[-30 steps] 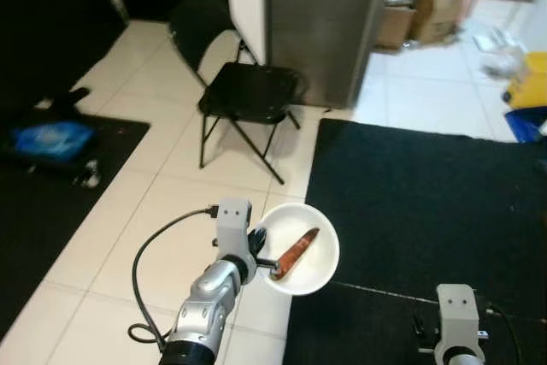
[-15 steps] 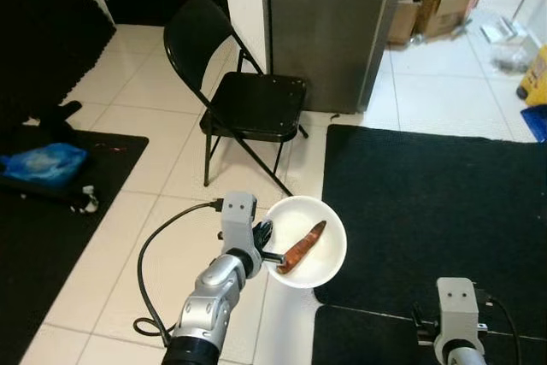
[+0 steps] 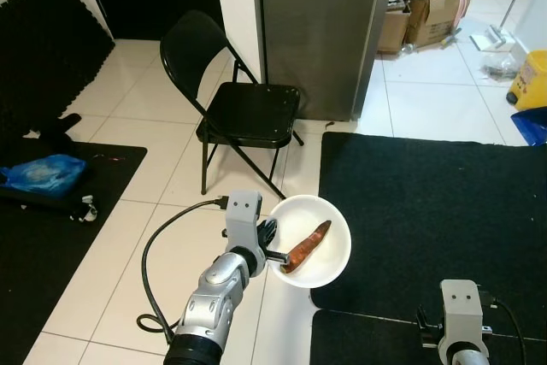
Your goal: Restocking fridge
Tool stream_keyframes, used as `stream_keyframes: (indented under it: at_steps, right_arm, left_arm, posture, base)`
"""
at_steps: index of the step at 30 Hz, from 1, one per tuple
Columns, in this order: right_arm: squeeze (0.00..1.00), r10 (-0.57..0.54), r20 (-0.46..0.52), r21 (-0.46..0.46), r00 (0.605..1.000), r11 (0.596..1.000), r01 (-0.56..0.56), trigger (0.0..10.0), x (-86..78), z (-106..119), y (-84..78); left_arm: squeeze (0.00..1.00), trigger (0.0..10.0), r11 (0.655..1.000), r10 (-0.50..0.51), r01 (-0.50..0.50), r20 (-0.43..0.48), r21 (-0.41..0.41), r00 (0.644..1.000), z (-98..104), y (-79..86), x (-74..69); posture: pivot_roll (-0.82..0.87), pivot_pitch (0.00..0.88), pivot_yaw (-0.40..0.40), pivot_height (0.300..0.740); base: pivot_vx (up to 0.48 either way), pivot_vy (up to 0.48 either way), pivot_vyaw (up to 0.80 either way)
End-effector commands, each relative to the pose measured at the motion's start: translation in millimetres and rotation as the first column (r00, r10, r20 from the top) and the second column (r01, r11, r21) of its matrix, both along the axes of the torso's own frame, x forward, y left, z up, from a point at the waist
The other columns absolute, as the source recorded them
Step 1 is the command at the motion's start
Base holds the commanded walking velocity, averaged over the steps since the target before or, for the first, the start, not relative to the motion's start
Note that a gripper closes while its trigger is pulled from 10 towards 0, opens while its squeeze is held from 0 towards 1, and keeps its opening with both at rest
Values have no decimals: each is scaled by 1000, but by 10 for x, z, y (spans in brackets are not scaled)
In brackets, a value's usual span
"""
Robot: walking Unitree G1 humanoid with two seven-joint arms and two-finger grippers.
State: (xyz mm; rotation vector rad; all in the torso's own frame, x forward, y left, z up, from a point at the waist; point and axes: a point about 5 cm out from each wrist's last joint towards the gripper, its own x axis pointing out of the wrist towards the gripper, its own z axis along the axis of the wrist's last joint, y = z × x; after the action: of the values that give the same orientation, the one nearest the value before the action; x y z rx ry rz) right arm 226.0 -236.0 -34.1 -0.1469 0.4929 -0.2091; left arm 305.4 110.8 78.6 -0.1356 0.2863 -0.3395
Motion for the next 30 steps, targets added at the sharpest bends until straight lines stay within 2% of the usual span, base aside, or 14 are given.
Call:
stream_keyframes:
  at_steps: [1,10,23,30]
  right_arm:
    - [27,-28,-34,6,999,1000,28,10000,-86,-58,-39]
    - [27,-28,-35,5,999,1000,28,10000,-91,-62,-34]
    - [27,-22,-33,8,999,1000,22,10000,-103,-68,-24]
    - [35,-11,-34,6,999,1000,11,10000,-113,-74,-15]
  left_arm:
    - [0,10000,1000,2,-2,-19,6,1000,-57,14,-28]
    - [0,10000,996,-79,78,7,45,997,-45,-53,-72]
    - [0,10000,992,-114,112,30,65,993,-47,-82,-112]
    - [0,10000,976,-186,176,68,124,980,-49,-121,-205]
  posture:
    - [-60,134,8,717]
    - [-62,136,10,717]
    - [-65,139,8,717]
    - [-67,137,3,717]
  base:
    - [0,0,0]
    - [0,0,0]
    - [0,0,0]
    - [0,0,0]
